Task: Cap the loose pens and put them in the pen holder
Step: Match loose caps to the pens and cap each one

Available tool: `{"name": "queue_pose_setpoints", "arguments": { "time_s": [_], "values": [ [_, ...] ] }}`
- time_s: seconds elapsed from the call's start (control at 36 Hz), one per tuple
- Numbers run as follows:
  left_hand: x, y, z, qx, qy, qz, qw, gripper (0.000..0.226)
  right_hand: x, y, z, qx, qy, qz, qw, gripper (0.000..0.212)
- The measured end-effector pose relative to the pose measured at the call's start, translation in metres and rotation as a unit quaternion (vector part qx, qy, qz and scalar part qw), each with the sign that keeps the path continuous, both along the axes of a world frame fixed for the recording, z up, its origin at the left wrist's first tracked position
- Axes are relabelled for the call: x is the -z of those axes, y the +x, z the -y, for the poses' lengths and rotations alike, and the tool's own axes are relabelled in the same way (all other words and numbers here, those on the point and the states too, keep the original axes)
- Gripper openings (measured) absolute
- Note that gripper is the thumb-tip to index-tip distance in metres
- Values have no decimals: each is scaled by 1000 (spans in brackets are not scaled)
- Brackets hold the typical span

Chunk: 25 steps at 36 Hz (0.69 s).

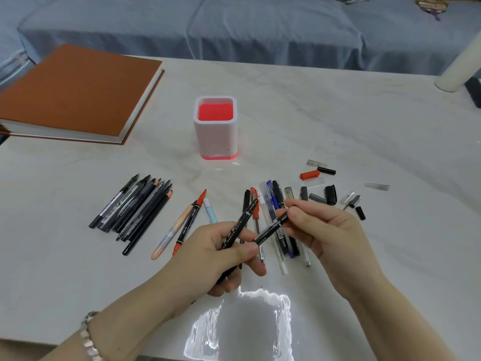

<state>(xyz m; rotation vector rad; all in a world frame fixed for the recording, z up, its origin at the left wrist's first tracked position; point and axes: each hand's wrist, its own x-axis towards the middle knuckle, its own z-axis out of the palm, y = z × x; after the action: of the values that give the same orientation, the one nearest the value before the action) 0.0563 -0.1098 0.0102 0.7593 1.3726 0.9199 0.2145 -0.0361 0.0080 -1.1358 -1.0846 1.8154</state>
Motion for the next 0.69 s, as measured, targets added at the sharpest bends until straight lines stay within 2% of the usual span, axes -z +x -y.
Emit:
{"name": "queue_pose_setpoints", "arguments": {
  "time_s": [0.17,0.31,0.36,0.42,0.47,0.53,0.58,0.67,0.69],
  "values": [
    [1,3,-2,-5,-40,43,998,6,3,4,1,-9,29,-1,1000,18],
    [3,4,-6,18,-84,81,993,3,11,9,-1,-13,-5,-6,1000,18],
    [8,6,-10,33,-83,50,995,9,18,13,-5,-22,-11,40,999,13],
    [12,9,-15,42,-64,5,997,11,28,20,-12,-9,26,145,989,12],
    [14,12,-20,35,-43,-38,998,5,40,35,-25,35,113,301,946,15],
    [15,15,-24,26,-30,-78,996,7,46,52,-38,84,190,426,880,17],
    [17,17,-26,14,-33,-99,994,20,53,67,-51,112,229,488,835,18],
    [16,21,-29,-7,-55,-92,994,30,65,79,-69,105,195,541,811,34],
    [17,22,-29,-10,-53,-94,994,31,71,81,-73,93,186,558,804,34]
  ]
}}
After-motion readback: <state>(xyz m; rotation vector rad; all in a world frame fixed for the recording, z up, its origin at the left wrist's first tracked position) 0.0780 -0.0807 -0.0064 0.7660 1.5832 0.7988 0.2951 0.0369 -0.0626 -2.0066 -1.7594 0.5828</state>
